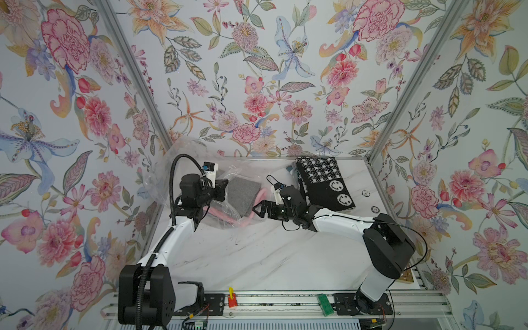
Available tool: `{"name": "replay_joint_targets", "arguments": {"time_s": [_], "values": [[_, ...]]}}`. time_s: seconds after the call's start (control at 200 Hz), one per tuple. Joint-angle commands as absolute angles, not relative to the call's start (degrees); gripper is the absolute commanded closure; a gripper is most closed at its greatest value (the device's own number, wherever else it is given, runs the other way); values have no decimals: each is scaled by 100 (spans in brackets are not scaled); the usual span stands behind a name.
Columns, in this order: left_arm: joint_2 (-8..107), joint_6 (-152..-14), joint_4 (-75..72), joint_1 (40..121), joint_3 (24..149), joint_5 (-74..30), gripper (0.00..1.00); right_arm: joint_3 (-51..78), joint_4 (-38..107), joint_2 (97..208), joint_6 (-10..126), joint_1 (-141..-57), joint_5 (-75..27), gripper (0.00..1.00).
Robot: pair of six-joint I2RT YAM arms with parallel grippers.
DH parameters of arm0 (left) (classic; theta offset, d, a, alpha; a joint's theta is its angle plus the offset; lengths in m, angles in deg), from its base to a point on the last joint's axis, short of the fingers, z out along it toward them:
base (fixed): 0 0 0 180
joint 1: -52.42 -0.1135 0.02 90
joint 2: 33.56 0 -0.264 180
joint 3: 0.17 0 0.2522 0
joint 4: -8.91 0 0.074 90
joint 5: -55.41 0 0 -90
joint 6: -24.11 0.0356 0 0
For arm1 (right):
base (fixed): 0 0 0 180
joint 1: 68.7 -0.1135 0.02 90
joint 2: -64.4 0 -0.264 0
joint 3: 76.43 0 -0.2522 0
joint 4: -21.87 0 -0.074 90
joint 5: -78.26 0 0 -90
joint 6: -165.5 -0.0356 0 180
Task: Take the blanket out of the vacuum bag
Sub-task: Place the blanket at the center of the board, then take out the blanket from the vacuum bag.
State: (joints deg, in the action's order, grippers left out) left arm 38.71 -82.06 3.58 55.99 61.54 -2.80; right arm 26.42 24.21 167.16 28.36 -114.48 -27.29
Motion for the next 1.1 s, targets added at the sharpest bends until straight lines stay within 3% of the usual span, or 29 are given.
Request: {"name": "replay_joint_targets", "arguments": {"time_s": [0.0, 0.51, 1.096], "values": [[3689, -8022, 663, 5546, 6070, -148, 100, 2286, 1569, 17153, 2382, -11495, -2863, 1], [3790, -8119, 720, 5541, 6141, -40, 100, 1288, 1568, 18208, 2286, -11510, -2704, 1], [3925, -8425, 1035, 5541, 6105, 241, 100, 1295, 1615, 18593, 2546, -11346, -2479, 1]]}}
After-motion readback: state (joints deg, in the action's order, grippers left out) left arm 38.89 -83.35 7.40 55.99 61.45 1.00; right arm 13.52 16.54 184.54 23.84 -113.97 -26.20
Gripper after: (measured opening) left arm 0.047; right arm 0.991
